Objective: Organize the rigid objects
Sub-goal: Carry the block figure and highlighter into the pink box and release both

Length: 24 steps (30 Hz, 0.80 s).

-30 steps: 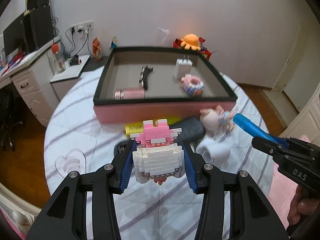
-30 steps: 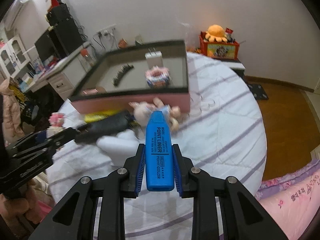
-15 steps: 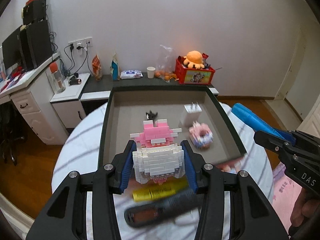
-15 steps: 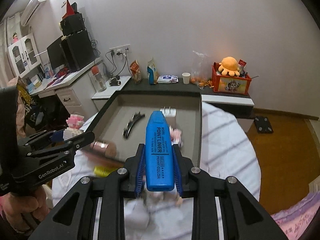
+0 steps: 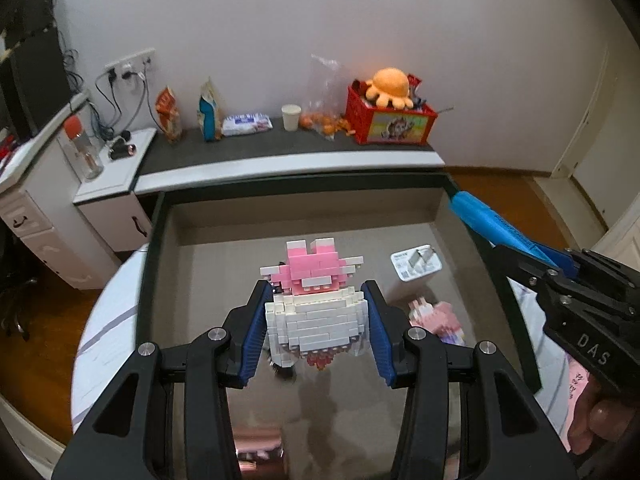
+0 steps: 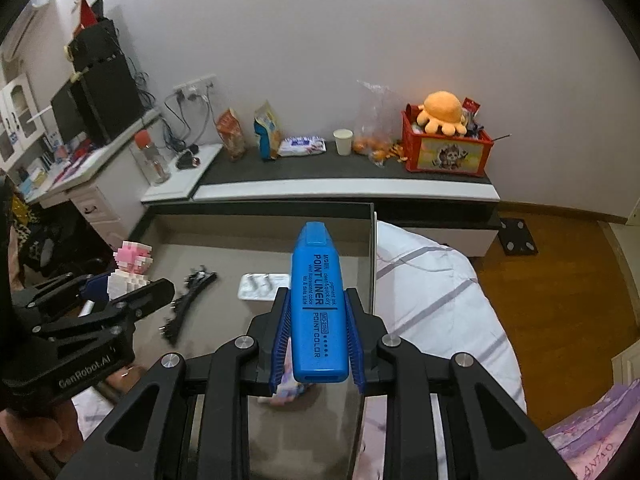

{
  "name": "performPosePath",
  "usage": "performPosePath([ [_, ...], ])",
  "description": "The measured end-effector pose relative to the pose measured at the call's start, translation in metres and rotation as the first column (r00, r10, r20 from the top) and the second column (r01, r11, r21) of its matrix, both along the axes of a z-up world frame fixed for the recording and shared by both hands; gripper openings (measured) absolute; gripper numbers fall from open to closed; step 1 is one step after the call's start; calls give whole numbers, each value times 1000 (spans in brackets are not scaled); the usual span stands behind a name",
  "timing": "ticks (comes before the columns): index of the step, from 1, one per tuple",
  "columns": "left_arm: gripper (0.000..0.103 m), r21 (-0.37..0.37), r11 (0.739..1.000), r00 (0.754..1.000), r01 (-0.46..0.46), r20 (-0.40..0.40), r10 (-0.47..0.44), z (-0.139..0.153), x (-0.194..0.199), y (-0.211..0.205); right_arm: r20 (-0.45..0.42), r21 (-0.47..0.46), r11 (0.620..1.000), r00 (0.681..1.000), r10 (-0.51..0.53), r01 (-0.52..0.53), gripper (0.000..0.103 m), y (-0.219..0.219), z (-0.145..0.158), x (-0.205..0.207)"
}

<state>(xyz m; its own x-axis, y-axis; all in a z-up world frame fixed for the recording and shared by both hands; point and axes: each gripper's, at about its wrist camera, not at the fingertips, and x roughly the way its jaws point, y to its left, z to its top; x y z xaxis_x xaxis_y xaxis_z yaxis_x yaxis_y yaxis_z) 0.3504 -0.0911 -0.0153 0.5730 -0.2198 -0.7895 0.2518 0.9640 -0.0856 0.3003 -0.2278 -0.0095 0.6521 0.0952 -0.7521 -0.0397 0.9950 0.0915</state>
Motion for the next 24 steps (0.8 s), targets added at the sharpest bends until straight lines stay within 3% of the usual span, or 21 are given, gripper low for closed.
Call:
performPosePath([
  [6, 46, 12, 1000, 999, 5, -41, -4, -17, 17, -9, -52, 1, 1000, 999, 1, -1, 26, 0, -23, 20],
  [14, 47, 52, 999, 997, 6, -71, -2, -30, 21, -15, -84, -16, 1000, 996, 6, -7, 27, 0, -31, 28],
  [16, 53, 63, 998, 997, 2, -79, 3, -31, 21, -15, -88, -9, 1000, 996, 5, -5, 27, 0, -32, 30],
  [17, 62, 64, 998, 997, -1, -76, 6, -31, 21, -15, -89, -5, 1000, 996, 3, -3, 27, -1, -33, 30],
  [18, 74, 70, 998, 998, -6, -69, 11, -30, 20, -14, -87, -2, 1000, 996, 2, -2, 30, 0, -32, 30],
  [20, 85, 79, 997, 999, -21, -42, 24, -25, 17, -12, -79, 9, 1000, 997, 13, -12, 43, 0, -29, 28],
  [21, 85, 81, 996, 999, -29, -33, 32, -23, 16, -11, -71, -6, 1000, 997, 8, -8, 54, 1, -27, 27],
  [24, 89, 64, 997, 998, -50, -30, 52, -16, 13, -1, -60, 5, 1000, 998, 13, -13, 63, 2, -21, 22],
])
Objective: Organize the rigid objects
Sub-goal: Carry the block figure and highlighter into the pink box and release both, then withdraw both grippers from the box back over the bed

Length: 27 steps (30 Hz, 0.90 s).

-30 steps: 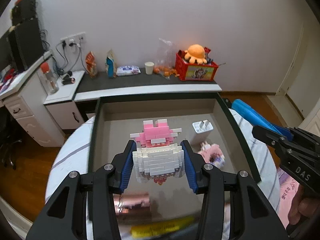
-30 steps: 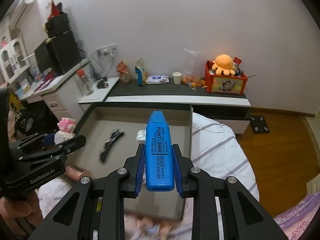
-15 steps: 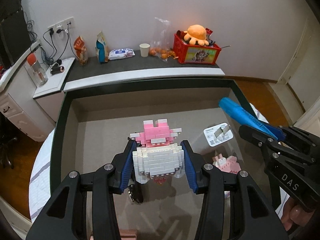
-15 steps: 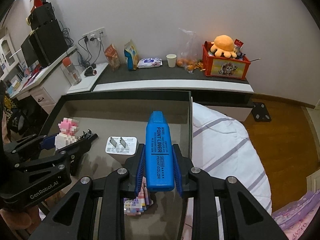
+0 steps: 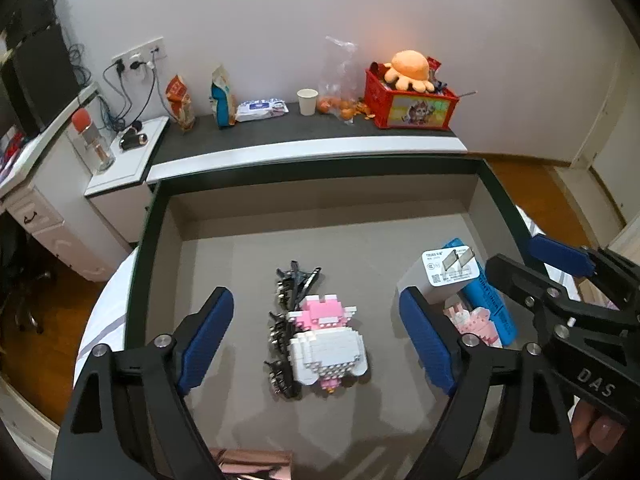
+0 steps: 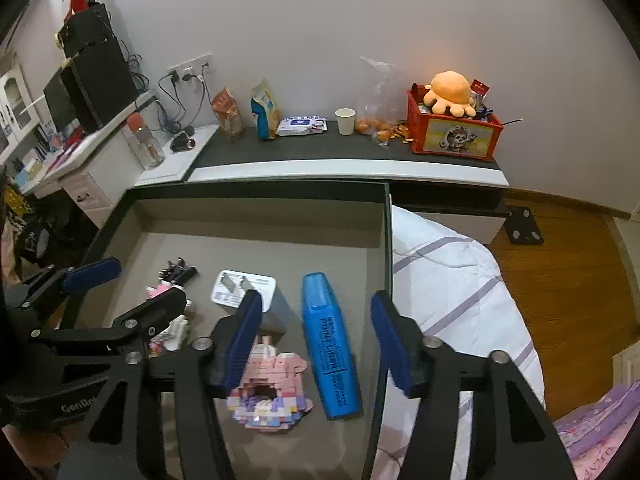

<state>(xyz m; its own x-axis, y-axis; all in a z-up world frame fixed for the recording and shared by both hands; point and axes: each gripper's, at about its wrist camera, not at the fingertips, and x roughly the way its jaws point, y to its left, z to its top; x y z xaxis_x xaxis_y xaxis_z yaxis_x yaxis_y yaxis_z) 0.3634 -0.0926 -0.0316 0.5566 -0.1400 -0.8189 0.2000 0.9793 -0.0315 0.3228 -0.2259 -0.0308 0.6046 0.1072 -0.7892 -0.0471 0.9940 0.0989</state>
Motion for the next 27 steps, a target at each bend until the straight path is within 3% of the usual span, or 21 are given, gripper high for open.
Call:
performPosePath([
  [1, 89, -3, 1000, 1000, -4, 3, 4, 2, -1, 3, 7, 4, 1000, 1000, -1, 1, 66, 0, 3, -2],
  [3, 93, -11, 1000, 1000, -11, 14, 11, 8, -5, 8, 33, -13, 1000, 999, -21, 22, 83, 1, 10, -9],
  [18, 103, -63, 997, 979, -43, 197, 55, 83, -105, 43, 145, 74, 997, 989, -21, 10, 83, 12, 68, -94],
  [27, 103, -64, 995, 972, -80, 217, 93, 85, -182, 75, 185, 75, 997, 983, 5, -19, 83, 29, 83, -177],
])
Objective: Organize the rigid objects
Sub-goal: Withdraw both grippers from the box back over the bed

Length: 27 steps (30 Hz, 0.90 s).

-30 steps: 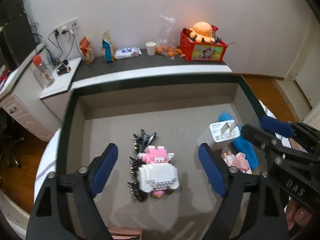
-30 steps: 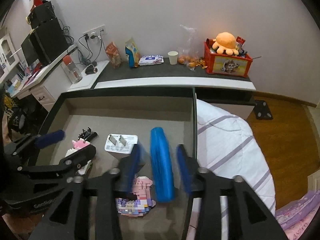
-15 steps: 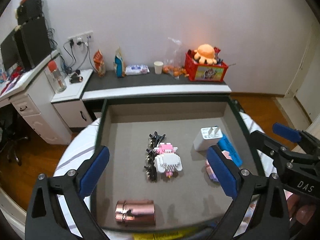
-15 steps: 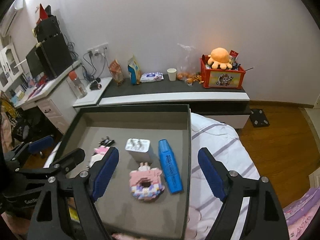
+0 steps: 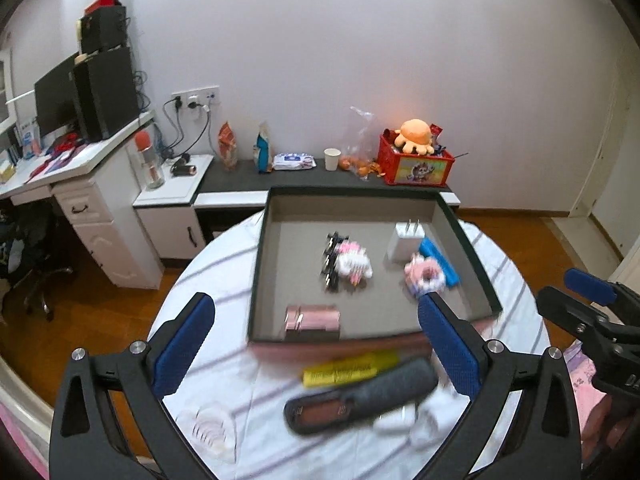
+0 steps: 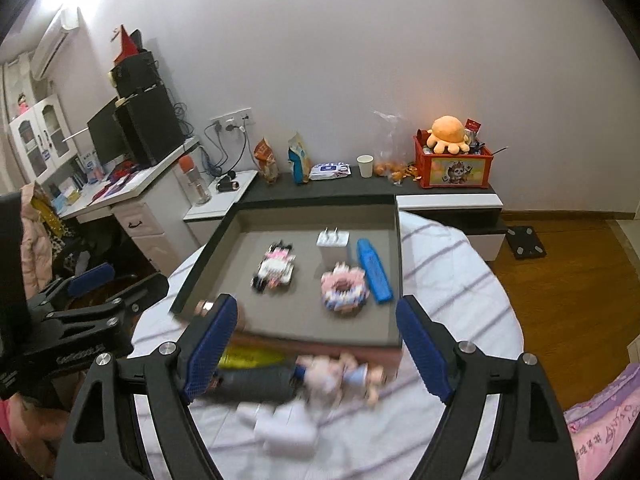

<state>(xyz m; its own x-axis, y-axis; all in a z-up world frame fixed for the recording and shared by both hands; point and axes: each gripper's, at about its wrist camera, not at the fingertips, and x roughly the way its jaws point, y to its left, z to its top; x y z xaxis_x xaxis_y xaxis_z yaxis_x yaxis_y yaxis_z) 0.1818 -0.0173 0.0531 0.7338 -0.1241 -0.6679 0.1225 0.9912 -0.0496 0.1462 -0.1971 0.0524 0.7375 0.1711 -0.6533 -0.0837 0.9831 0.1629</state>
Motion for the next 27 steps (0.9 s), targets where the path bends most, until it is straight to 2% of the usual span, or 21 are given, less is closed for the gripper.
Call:
performPosePath([
  [5, 103, 5, 1000, 999, -27, -21, 27, -12, -31, 9, -25, -12, 1000, 1000, 2, -2, 83, 7, -11, -34],
  [15, 103, 12, 997, 995, -74, -71, 74, -39, -79, 18, -83, -17, 1000, 996, -8, 7, 83, 12, -42, -73],
  [27, 103, 17, 997, 989, -69, -127, 71, -61, -94, 17, -104, -16, 1000, 995, -11, 10, 83, 14, -53, -86],
])
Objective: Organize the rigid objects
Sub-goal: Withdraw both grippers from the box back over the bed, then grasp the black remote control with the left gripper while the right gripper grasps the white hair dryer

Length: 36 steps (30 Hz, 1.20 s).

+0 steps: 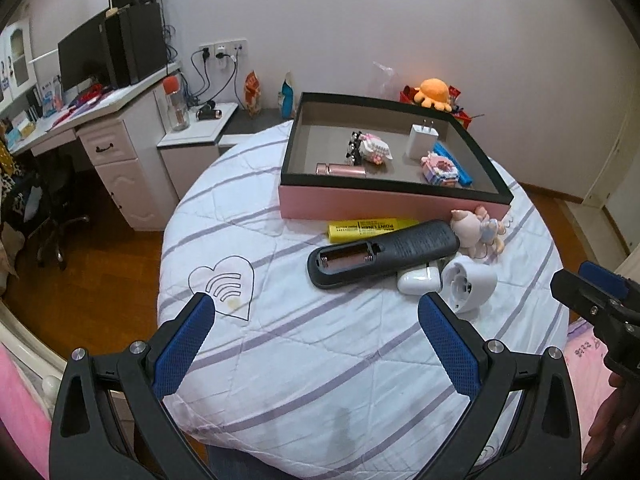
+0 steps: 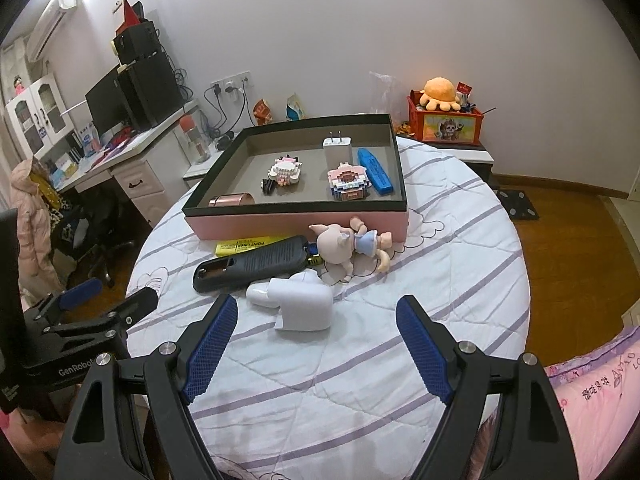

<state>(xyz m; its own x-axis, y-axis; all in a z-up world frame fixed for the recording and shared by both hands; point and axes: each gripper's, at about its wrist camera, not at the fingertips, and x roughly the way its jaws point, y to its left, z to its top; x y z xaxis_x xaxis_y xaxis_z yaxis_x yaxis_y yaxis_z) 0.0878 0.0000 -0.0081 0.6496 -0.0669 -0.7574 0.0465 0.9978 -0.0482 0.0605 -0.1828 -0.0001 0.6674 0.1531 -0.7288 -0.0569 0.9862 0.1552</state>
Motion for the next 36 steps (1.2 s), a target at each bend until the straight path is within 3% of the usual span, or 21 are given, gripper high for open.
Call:
performPosePath([
  [20, 103, 9, 1000, 997, -7, -76, 7, -29, 21, 4, -152, 33, 999, 988, 1, 4, 83, 5, -64, 33],
  [31, 103, 14, 1000, 994, 0, -110, 1, -47, 38, 3, -181, 30, 1000, 983, 13, -8, 83, 11, -88, 60],
  [32, 103, 14, 1000, 993, 2, -114, 0, -49, 40, 3, -179, 29, 1000, 984, 14, -8, 81, 11, -89, 60],
  [33, 103, 14, 1000, 993, 2, -119, 0, -51, 43, 3, -176, 29, 1000, 984, 15, -10, 70, 11, -89, 61],
  [36, 103, 14, 1000, 992, 9, -127, -7, -57, 51, 3, -180, 33, 999, 983, 26, -20, 51, 11, -92, 64],
])
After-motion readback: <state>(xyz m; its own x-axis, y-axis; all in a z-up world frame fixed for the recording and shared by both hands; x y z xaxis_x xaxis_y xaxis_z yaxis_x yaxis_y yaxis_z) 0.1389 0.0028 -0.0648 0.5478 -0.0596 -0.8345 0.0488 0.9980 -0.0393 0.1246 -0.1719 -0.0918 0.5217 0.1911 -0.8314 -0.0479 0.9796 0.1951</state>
